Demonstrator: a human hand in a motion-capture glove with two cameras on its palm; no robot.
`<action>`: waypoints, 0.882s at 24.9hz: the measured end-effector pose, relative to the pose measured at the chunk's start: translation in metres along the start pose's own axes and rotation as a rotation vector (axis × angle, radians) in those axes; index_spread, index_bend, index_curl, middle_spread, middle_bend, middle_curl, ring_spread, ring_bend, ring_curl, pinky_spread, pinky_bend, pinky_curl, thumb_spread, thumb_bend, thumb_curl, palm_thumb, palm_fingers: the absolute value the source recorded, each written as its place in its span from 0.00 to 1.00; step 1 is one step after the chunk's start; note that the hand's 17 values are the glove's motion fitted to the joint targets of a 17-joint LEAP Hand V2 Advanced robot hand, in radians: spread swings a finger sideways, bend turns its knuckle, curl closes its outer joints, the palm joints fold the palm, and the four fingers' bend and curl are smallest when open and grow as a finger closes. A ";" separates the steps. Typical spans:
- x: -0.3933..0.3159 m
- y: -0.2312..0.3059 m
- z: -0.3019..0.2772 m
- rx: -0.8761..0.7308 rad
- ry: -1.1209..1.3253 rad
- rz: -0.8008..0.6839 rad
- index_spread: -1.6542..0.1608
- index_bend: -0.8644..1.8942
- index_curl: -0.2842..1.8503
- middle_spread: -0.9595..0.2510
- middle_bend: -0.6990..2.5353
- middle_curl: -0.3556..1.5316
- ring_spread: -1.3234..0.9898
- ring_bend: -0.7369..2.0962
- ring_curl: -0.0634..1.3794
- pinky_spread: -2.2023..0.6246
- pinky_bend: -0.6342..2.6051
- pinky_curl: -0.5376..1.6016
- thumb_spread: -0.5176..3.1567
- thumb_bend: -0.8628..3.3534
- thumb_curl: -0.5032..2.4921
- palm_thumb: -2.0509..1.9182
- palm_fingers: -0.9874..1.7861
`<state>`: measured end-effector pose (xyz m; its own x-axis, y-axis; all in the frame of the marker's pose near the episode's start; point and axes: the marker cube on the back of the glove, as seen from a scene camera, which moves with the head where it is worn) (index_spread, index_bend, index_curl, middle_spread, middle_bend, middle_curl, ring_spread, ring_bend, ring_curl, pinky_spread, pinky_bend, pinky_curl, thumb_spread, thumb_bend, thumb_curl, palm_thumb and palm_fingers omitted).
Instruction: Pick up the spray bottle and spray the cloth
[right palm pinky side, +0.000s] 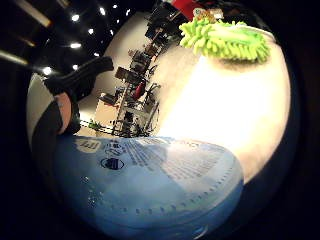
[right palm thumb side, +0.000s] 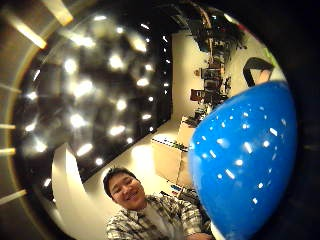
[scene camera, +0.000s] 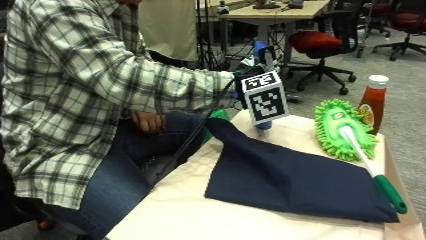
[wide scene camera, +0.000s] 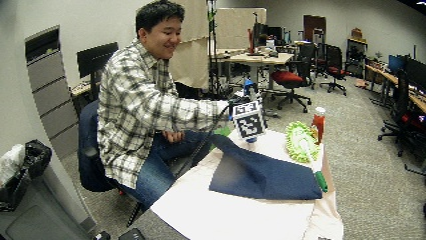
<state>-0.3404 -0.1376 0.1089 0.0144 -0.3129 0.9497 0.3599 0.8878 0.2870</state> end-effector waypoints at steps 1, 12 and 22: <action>0.003 0.000 0.004 -0.002 -0.006 0.002 0.76 0.44 0.45 0.68 0.40 0.48 0.49 0.46 0.39 0.73 0.29 0.47 0.10 0.20 0.41 0.80 0.81; 0.027 0.003 0.021 -0.061 0.006 0.037 0.76 0.43 0.44 0.69 0.40 0.48 0.49 0.46 0.39 0.73 0.28 0.47 0.11 0.20 0.42 0.81 0.79; 0.028 0.006 0.017 -0.139 0.012 0.077 0.76 0.40 0.44 0.70 0.38 0.47 0.49 0.45 0.39 0.76 0.26 0.46 0.14 0.20 0.42 0.81 0.75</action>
<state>-0.3535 -0.1353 0.1398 0.0583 -0.2503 0.9664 0.4832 0.8542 0.1921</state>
